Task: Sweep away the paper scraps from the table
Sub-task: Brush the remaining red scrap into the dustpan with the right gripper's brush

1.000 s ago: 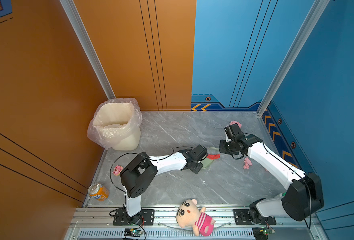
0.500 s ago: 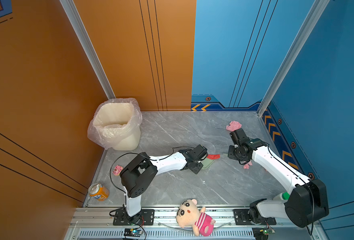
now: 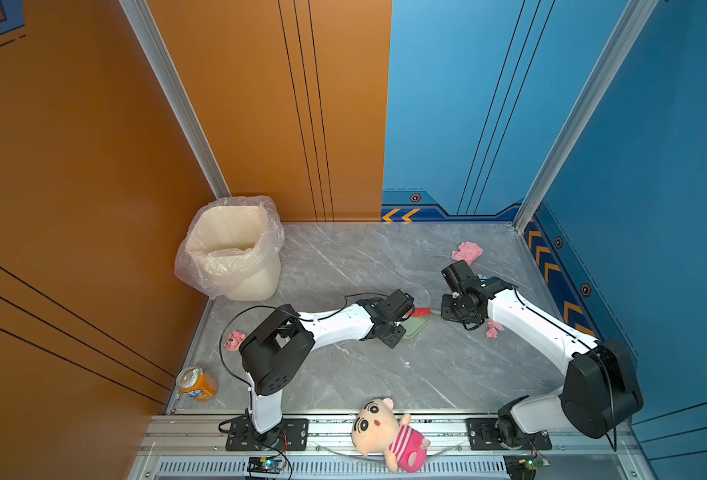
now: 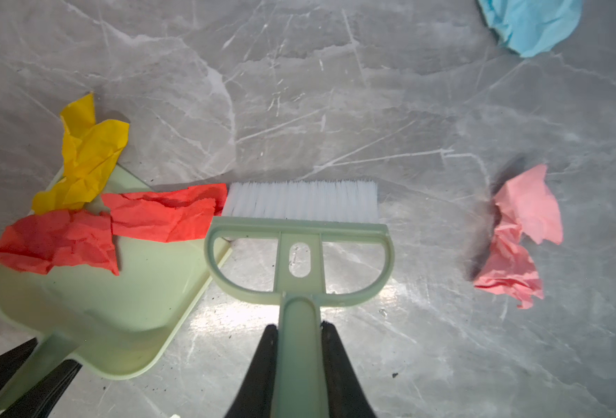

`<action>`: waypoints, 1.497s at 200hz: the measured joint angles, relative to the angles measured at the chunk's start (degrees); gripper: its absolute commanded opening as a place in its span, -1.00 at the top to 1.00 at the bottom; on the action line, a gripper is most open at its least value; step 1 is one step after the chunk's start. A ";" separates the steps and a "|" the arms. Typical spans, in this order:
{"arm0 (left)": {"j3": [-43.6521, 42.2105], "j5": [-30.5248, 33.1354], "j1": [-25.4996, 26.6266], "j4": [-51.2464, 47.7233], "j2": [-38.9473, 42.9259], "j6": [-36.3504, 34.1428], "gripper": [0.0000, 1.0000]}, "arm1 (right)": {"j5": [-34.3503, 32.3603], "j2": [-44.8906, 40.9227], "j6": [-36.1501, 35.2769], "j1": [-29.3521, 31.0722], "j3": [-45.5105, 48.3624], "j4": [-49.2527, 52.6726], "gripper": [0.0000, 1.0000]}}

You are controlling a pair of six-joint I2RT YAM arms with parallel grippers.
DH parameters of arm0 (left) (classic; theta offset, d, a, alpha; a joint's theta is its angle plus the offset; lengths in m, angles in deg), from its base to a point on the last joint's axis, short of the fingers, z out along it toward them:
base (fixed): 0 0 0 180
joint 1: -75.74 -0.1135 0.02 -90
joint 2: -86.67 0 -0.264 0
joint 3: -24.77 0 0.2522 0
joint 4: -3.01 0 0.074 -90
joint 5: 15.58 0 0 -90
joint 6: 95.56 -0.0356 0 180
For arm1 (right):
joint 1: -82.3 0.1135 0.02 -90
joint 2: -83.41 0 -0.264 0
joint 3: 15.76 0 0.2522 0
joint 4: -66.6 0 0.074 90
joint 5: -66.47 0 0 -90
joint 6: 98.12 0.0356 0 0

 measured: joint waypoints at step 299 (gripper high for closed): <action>0.31 -1.42 -0.37 0.20 -0.81 0.20 0.73 | 6.82 15.69 -13.11 -4.79 -11.85 -19.39 1.00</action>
